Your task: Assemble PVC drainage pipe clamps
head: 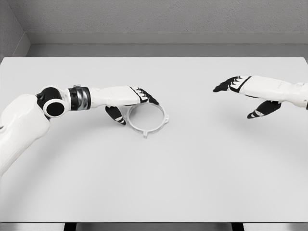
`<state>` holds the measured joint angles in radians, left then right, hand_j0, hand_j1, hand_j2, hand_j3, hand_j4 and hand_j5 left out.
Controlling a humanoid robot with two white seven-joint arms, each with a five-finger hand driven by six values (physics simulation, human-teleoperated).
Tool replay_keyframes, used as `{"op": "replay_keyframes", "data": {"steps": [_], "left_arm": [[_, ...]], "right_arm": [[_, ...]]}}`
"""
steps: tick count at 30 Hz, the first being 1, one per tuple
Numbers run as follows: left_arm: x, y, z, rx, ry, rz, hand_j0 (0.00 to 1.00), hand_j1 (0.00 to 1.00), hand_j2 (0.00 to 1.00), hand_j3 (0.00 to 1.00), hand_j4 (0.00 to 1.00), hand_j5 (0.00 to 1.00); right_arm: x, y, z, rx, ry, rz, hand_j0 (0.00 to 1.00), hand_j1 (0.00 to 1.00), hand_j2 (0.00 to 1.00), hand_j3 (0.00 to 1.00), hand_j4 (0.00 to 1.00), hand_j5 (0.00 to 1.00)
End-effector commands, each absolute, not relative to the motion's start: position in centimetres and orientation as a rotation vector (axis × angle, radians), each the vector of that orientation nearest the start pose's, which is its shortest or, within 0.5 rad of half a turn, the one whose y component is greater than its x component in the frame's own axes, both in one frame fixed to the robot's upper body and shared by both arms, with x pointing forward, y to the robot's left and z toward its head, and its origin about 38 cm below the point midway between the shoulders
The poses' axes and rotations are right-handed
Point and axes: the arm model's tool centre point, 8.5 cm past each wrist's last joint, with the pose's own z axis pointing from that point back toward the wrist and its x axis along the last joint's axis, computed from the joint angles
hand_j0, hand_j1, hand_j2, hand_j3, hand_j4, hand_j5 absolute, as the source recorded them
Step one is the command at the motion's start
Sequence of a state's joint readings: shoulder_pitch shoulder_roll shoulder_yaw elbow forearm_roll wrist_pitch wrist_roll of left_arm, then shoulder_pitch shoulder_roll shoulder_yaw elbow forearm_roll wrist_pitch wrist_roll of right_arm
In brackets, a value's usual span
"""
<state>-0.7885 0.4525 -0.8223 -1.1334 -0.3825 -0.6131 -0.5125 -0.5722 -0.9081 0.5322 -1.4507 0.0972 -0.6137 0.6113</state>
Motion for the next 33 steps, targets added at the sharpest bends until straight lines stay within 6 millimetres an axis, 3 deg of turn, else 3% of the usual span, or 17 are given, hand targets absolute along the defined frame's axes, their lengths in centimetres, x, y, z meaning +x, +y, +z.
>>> {"op": "replay_keyframes", "data": {"steps": [1,14,18,21,24,25,29,33], "left_arm": [[47.5,17.4,15.2,0.083,-1.491,-2.063,1.00,1.00,1.00,1.00,1.00,1.00],[48.3,18.0,17.1,0.125,-1.519,-2.057,1.00,1.00,1.00,1.00,1.00,1.00],[49.4,20.4,16.8,0.164,-1.480,-1.997,1.00,1.00,1.00,1.00,1.00,1.00],[51.7,21.8,15.7,0.152,-1.406,-1.882,1.00,1.00,1.00,1.00,1.00,1.00],[53.0,20.0,15.0,0.093,-1.364,-1.848,1.00,1.00,1.00,1.00,1.00,1.00],[53.6,18.2,14.8,0.073,-1.360,-1.845,1.00,1.00,1.00,1.00,1.00,1.00],[55.0,15.0,16.1,0.091,-1.356,-1.874,1.00,1.00,1.00,1.00,1.00,1.00],[55.3,14.6,16.6,0.165,-1.301,-1.963,1.00,1.00,1.00,1.00,1.00,1.00]], "right_arm": [[41.8,-34.0,23.4,-0.221,-1.492,1.901,1.00,1.00,1.00,1.00,1.00,1.00],[41.7,-34.7,23.8,-0.218,-1.493,1.884,1.00,1.00,1.00,1.00,1.00,1.00],[41.5,-35.1,24.2,-0.191,-1.518,1.845,1.00,1.00,1.00,1.00,1.00,1.00],[41.6,-35.1,24.7,-0.197,-1.534,1.839,1.00,1.00,1.00,1.00,1.00,1.00],[41.6,-35.0,25.4,-0.143,-1.600,1.770,1.00,1.00,1.00,1.00,1.00,1.00],[41.6,-35.0,25.6,-0.126,-1.617,1.750,1.00,1.00,1.00,1.00,1.00,1.00],[41.5,-35.0,25.7,-0.112,-1.631,1.734,1.00,1.00,1.00,1.00,1.00,1.00],[41.6,-34.8,25.7,-0.100,-1.641,1.725,1.00,1.00,1.00,1.00,1.00,1.00]]}}
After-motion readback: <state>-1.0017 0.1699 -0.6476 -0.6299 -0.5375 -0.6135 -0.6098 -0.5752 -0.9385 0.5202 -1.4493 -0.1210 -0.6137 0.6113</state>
